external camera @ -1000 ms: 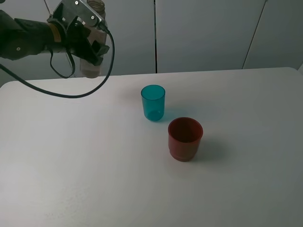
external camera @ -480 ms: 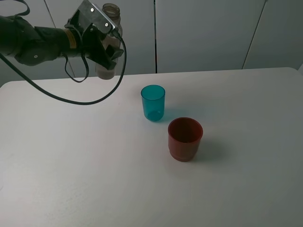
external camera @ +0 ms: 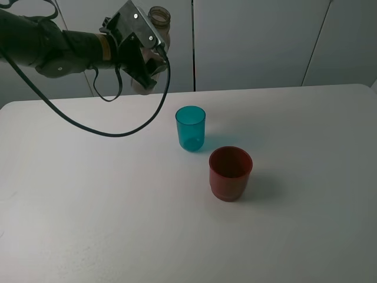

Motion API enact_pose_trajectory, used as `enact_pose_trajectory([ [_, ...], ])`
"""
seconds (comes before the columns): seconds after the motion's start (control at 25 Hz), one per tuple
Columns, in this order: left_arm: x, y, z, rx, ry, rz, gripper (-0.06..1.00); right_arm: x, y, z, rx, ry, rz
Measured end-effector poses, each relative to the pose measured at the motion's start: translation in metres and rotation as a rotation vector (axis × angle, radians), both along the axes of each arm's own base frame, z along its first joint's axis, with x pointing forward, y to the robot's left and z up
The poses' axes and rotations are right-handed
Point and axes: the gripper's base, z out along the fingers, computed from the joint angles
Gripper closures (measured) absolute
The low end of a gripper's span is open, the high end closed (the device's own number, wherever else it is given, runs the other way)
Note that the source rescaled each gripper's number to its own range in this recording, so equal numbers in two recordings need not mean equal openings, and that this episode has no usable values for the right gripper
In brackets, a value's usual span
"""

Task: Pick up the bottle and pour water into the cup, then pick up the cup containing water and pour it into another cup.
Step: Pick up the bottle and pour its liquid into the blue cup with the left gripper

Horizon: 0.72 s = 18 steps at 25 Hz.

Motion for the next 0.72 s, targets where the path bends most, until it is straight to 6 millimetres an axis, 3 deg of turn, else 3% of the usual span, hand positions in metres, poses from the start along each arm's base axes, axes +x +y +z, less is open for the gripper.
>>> enact_pose_trajectory([
  [0.28,0.009,-0.026,-0.011,0.151,-0.025,-0.051,0.92,0.0,0.0,0.0,0.0,0.0,0.0],
  [0.72,0.013,-0.03,-0.019,0.392,-0.108,-0.14,0.92,0.0,0.0,0.0,0.0,0.0,0.0],
])
